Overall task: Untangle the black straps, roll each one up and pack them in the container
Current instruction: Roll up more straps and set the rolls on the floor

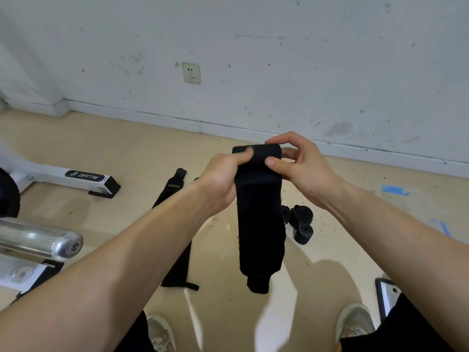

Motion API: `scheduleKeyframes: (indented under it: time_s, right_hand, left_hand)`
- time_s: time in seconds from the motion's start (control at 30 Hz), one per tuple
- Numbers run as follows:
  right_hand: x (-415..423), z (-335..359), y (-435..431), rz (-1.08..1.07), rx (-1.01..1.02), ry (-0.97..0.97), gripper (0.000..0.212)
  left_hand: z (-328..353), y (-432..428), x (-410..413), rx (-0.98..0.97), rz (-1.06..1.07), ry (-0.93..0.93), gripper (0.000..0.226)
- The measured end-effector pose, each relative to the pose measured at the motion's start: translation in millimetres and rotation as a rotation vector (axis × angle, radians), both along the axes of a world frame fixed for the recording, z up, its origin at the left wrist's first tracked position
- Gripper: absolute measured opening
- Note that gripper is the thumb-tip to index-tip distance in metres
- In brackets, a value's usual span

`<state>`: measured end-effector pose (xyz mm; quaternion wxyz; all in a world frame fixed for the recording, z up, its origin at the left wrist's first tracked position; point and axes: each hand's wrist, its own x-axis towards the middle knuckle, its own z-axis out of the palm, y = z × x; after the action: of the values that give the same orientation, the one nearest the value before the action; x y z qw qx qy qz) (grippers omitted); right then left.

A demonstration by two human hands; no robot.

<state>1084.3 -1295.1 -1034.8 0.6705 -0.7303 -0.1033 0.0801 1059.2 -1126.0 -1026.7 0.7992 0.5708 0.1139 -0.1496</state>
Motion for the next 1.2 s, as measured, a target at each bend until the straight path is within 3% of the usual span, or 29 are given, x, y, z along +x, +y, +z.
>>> scheduleKeyframes:
  time_s: [0.07, 0.23, 0.4, 0.7, 1.0, 1.2]
  right_hand:
    - [-1.1, 1.5, 0.5, 0.007, -0.066, -0.047, 0.031]
    - [-3.7, 4.2, 2.9, -0.001, -0.082, -0.069, 0.033]
    - [-4.0, -4.9, 6.3, -0.04, 0.068, 0.178, 0.048]
    - [-2.9, -13.0, 10.6, 0.087, -0.037, 0.28, 0.032]
    - [3.0, -11.6, 7.3, 0.176, 0.04, 0.256, 0.029]
    - [2.4, -13.9, 7.4, 0.197, -0.03, 0.205, 0.039]
  left_hand:
    - [-0.9, 2.6, 0.3, 0.032, -0.03, -0.007, 0.043]
    - [-5.4, 9.3, 5.6, 0.123, 0.038, -0.063, 0.032]
    - [-0.5, 11.6, 4.9, 0.107, 0.079, -0.065, 0.028]
    - [-4.8, 15.3, 12.6, 0.078, 0.239, -0.084, 0.036]
    - [-12.2, 18.1, 8.7, 0.558, 0.185, -0.405, 0.036]
    - [-18.7, 14.1, 8.8, 0.615, 0.212, -0.405, 0.037]
